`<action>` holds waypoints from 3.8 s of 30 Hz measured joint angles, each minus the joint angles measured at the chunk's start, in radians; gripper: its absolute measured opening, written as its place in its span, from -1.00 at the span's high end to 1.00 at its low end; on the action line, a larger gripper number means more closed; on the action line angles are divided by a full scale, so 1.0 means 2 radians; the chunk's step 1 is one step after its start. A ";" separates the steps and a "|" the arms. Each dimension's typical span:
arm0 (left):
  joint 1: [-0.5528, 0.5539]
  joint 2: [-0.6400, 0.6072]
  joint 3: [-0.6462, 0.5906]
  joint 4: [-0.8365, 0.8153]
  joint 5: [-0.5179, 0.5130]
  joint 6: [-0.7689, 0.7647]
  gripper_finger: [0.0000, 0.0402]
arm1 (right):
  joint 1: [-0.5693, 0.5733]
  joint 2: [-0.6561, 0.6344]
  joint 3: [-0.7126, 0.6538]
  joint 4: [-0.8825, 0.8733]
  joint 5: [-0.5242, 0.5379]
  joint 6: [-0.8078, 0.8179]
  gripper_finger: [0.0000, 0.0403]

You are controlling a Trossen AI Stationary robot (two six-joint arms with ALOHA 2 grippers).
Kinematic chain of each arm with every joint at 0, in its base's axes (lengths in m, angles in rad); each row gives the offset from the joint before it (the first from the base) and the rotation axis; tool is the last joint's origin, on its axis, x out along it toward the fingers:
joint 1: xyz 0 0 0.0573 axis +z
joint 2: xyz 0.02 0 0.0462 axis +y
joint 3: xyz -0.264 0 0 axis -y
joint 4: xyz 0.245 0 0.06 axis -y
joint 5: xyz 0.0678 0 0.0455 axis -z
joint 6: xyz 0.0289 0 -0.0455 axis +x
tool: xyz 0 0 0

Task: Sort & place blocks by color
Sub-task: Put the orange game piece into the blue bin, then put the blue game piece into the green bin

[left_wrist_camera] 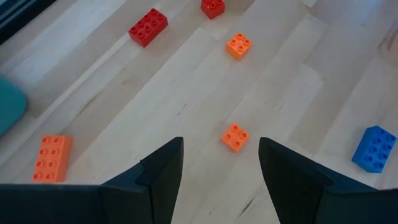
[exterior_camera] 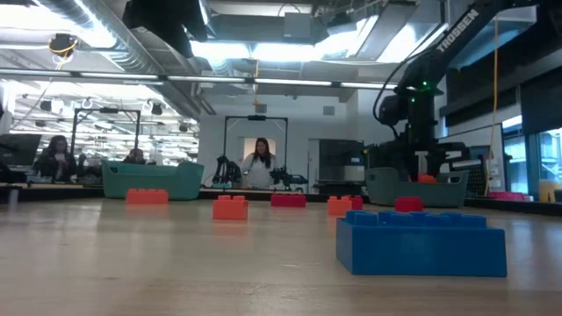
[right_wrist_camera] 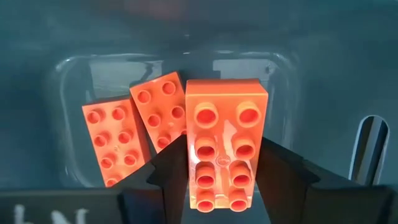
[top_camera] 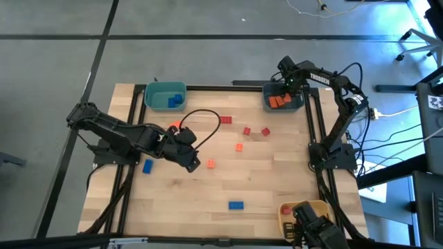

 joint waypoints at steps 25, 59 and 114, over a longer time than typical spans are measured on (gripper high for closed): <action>0.000 0.000 0.000 0.000 0.000 0.000 -0.01 | -0.005 0.000 0.000 0.014 0.000 -0.005 0.24; 0.031 0.000 0.000 -0.022 0.041 -0.026 -0.01 | 0.146 -0.254 0.091 -0.091 -0.058 -0.056 -0.08; -0.074 0.390 0.328 0.136 0.155 0.314 -0.01 | 0.899 -0.354 0.093 -0.122 -0.048 0.016 -0.08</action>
